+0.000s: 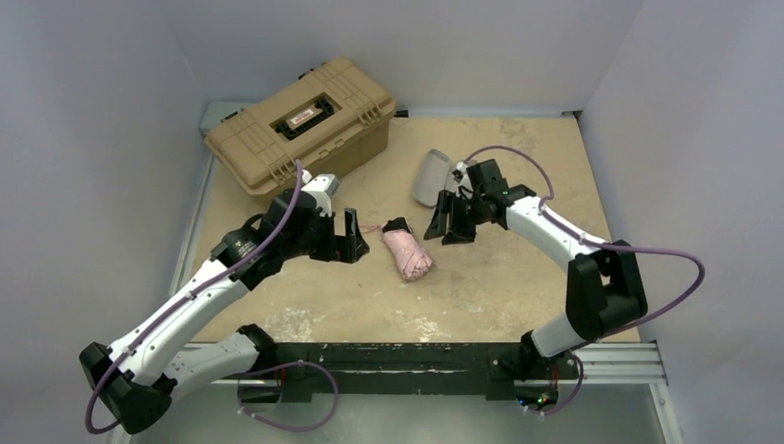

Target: Open the umbrella

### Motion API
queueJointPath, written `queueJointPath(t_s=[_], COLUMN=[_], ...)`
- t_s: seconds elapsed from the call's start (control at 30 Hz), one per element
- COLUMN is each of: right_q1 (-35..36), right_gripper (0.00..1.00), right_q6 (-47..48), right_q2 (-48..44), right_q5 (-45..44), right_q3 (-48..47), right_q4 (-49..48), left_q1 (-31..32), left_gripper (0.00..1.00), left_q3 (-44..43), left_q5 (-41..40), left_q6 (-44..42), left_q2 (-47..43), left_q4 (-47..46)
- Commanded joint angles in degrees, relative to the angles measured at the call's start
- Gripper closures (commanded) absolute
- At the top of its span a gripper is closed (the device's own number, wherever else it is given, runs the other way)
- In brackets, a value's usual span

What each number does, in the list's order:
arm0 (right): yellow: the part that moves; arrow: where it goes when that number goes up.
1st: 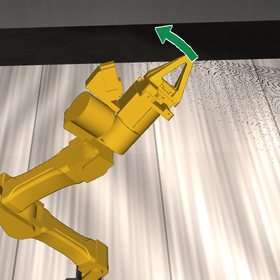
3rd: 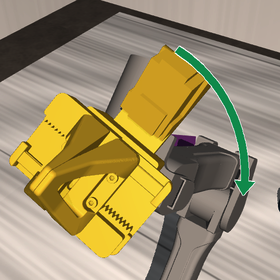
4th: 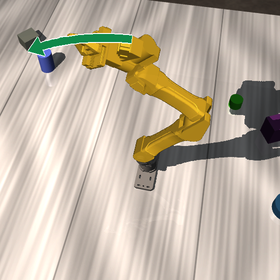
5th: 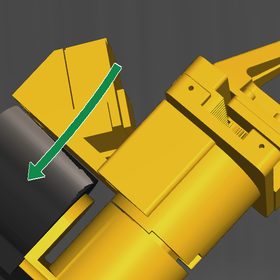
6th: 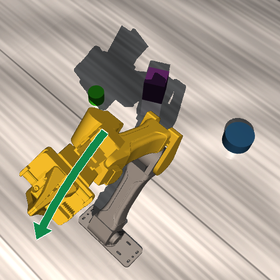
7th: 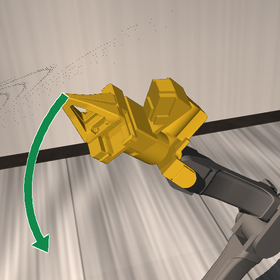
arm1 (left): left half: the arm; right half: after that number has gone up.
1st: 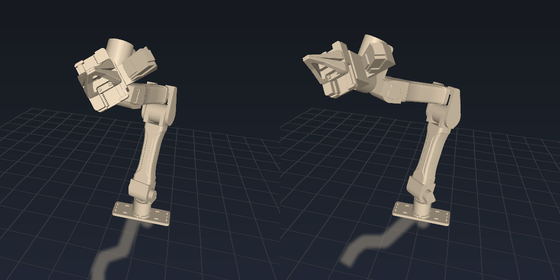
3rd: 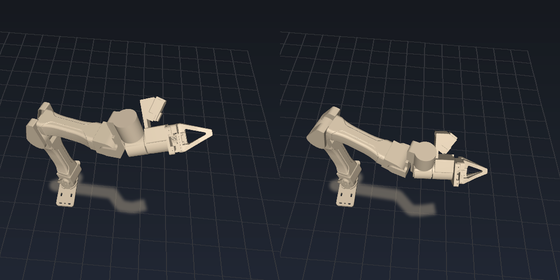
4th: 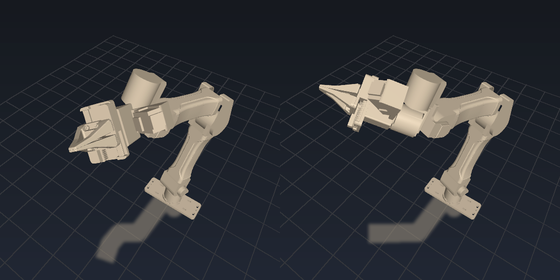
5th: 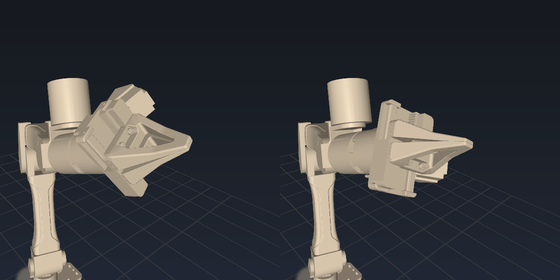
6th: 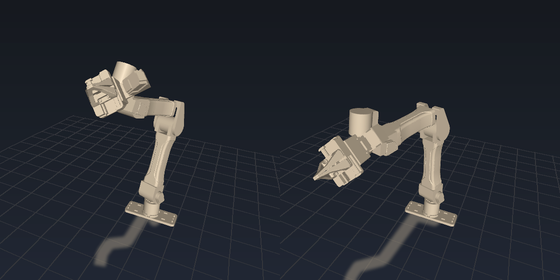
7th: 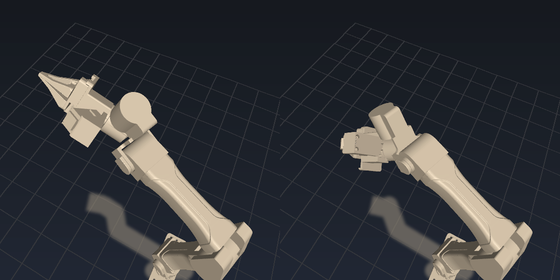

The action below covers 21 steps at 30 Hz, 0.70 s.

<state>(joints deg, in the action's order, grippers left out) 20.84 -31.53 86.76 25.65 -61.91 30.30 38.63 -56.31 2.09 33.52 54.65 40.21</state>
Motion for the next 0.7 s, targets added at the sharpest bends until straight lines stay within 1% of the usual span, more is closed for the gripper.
queueJointPath(t_s=[0.0, 0.1, 0.2, 0.27, 0.37, 0.4, 0.53, 0.6, 0.67], right_q1=[2.71, 10.15, 16.92, 19.66, 21.23, 21.21, 21.23, 21.14, 20.53], right_gripper=[0.50, 0.59, 0.61, 0.63, 0.65, 0.66, 0.66, 0.66, 0.66], right_q6=[-1.10, -1.15, -3.88, -6.86, -8.17, -8.08, -7.07, -6.11, -3.80], right_q2=[0.26, 2.16, 3.71, 4.95, 8.39, 9.79, 16.00, 16.86, 16.80], right_q5=[0.05, -0.03, -1.18, -1.98, -3.31, -5.06, -6.87, -9.14, -13.39], right_q3=[2.71, -0.75, -2.71, -2.74, -3.62, -4.32, -6.39, -6.93, -7.32], right_q4=[-3.78, -2.73, -2.91, -3.32, -2.96, -2.21, -0.92, 0.66, 3.15], left_q1=[-0.25, -0.30, -0.28, -0.30, -0.30, -0.24, -0.34, -0.38, -0.29], left_gripper=[0.04, 0.04, 0.05, 0.05, 0.04, 0.04, 0.05, 0.04, 0.04], left_q3=[0.44, 1.08, 1.27, 1.42, 1.98, 2.23, 2.41, 1.42, 0.51], left_q5=[3.15, 2.59, -1.15, -4.65, -7.64, -7.78, -9.06, -9.42, -9.43], left_q6=[0.94, 0.97, 0.38, -0.13, -0.48, -0.56, -0.58, -1.34, -1.96], left_q2=[0.24, -1.08, -3.46, -5.48, -7.98, -8.55, -10.06, -9.83, -9.06], left_q4=[-2.54, -1.59, 0.50, 1.98, 3.11, 3.14, 3.13, 3.43, 4.21])
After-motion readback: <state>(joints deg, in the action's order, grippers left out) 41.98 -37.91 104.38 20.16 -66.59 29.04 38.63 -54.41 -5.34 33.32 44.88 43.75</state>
